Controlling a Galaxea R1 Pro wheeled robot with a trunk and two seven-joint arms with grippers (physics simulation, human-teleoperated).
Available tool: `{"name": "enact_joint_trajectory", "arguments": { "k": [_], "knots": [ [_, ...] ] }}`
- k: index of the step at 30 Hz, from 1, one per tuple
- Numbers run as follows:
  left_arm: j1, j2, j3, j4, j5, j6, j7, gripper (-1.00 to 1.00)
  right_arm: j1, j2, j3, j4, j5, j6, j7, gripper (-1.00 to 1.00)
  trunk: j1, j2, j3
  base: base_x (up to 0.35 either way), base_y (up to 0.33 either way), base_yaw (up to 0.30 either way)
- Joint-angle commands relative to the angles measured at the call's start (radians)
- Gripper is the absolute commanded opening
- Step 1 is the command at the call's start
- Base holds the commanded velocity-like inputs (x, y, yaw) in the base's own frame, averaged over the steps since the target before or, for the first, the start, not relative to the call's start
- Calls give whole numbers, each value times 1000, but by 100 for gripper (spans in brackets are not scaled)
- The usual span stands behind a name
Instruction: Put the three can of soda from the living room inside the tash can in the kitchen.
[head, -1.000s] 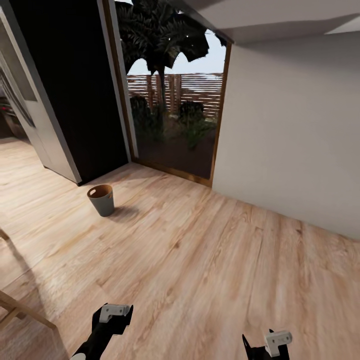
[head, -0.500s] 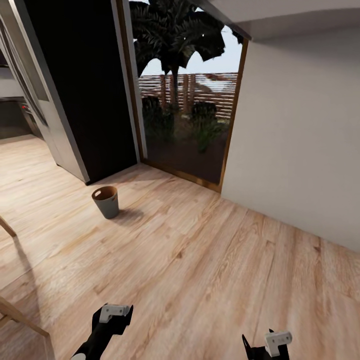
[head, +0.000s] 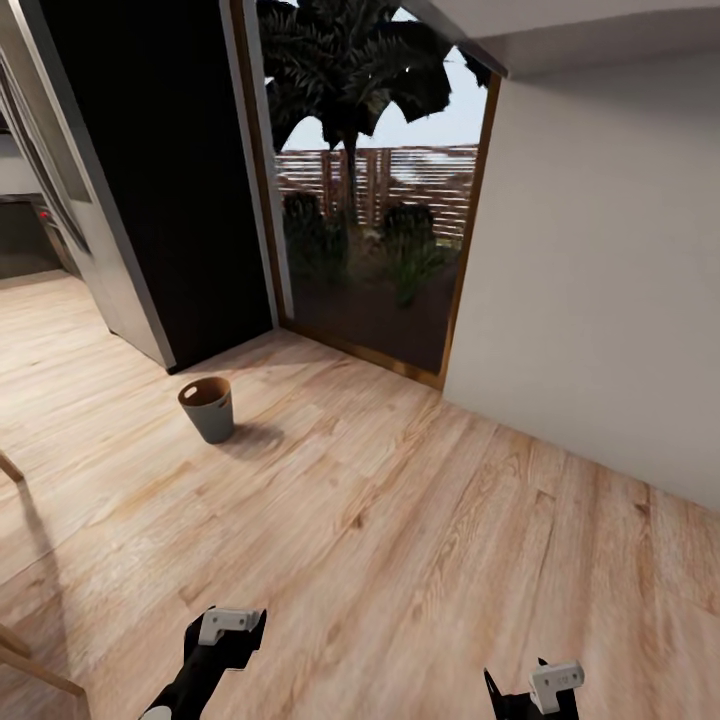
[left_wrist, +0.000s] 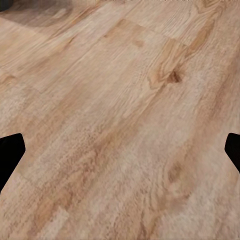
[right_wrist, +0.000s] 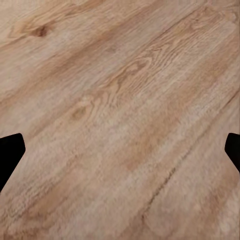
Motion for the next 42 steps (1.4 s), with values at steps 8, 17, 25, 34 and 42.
{"name": "enact_joint_trajectory", "arguments": {
  "k": [8, 17, 25, 34, 42],
  "knots": [
    [0, 0, 0, 0, 0, 0, 0, 100, 0, 0, 0, 1, 0, 0, 0, 100, 0, 0, 0, 210, 0, 0],
    [0, 0, 0, 0, 0, 0, 0, 100, 0, 0, 1, 1, 0, 0, 1, 100, 0, 0, 0, 215, 0, 0],
    [0, 0, 0, 0, 0, 0, 0, 100, 0, 0, 1, 1, 1, 0, 1, 100, 0, 0, 0, 204, 0, 0],
    [1, 0, 0, -1, 0, 0, 1, 100, 0, 2, 1, 1, 0, 0, 1, 100, 0, 0, 0, 38, 0, 33],
    [0, 0, 0, 0, 0, 0, 1, 100, -1, 4, 2, 1, 1, 0, 1, 100, 0, 0, 0, 2, 0, 220]
  ]
}}
